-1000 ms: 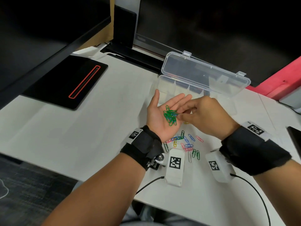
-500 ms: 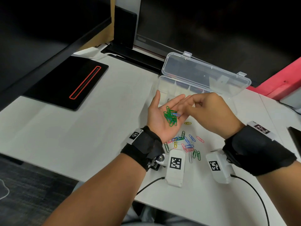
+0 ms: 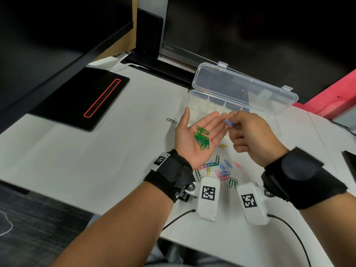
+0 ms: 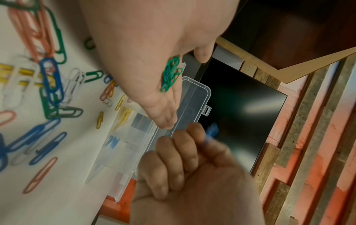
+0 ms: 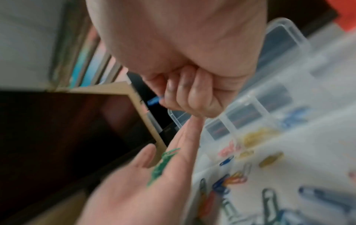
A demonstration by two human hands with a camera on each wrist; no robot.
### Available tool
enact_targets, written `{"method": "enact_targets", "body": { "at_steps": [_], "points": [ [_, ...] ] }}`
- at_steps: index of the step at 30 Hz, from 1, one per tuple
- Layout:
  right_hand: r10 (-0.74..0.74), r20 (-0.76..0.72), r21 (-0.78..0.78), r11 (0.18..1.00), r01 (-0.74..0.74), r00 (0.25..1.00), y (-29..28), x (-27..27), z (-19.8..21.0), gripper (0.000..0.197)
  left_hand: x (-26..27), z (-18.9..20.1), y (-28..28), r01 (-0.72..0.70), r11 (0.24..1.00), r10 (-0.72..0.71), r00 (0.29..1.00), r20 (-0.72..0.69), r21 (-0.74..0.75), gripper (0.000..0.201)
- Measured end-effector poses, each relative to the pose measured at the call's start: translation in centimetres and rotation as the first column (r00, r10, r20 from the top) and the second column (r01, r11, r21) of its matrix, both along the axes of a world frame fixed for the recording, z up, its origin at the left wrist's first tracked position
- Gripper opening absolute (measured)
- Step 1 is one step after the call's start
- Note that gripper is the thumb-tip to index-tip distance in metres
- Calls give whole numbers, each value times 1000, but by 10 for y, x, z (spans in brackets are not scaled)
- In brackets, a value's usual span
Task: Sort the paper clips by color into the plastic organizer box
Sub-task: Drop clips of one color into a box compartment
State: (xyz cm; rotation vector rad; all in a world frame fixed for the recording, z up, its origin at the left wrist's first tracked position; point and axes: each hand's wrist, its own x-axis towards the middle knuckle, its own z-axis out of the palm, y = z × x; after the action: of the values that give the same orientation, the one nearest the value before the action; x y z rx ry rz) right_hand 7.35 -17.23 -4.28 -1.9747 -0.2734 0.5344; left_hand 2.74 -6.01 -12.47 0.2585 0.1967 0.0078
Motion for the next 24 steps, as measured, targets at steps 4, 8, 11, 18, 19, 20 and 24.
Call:
{"method": "enact_targets", "body": {
  "at_steps": [4,8,11,18,19,20,24],
  "points": [
    [46,-430,338,934,114,901,-10,7,3,29,0,-1,1,7,1000,-6,1000,30,-24,79],
    [9,-415,297,947,126,910,-6,7,3,46,-1,0,0,2,1000,-1,1000,28,-20,78],
    [36,-137,100,995,-23,990,-1,-3,5,49,0,-1,1,-8,1000,8,1000,8,-2,77],
    [237,249,-165,966,-200,939,2,-20,4,37,1,-3,2,-8,1000,8,1000,13,-18,77],
    [207,176,-91,977,-193,963,1,-19,4,34,1,-3,2,-14,999,14,1000,19,-29,77],
    [187,98,-29,982,-185,977,0,-18,2,32,1,-3,3,-19,999,20,1000,23,-36,77],
    [194,-9,28,981,-193,981,-6,-14,-4,29,0,-3,3,-20,999,21,999,25,-43,77]
  ]
}}
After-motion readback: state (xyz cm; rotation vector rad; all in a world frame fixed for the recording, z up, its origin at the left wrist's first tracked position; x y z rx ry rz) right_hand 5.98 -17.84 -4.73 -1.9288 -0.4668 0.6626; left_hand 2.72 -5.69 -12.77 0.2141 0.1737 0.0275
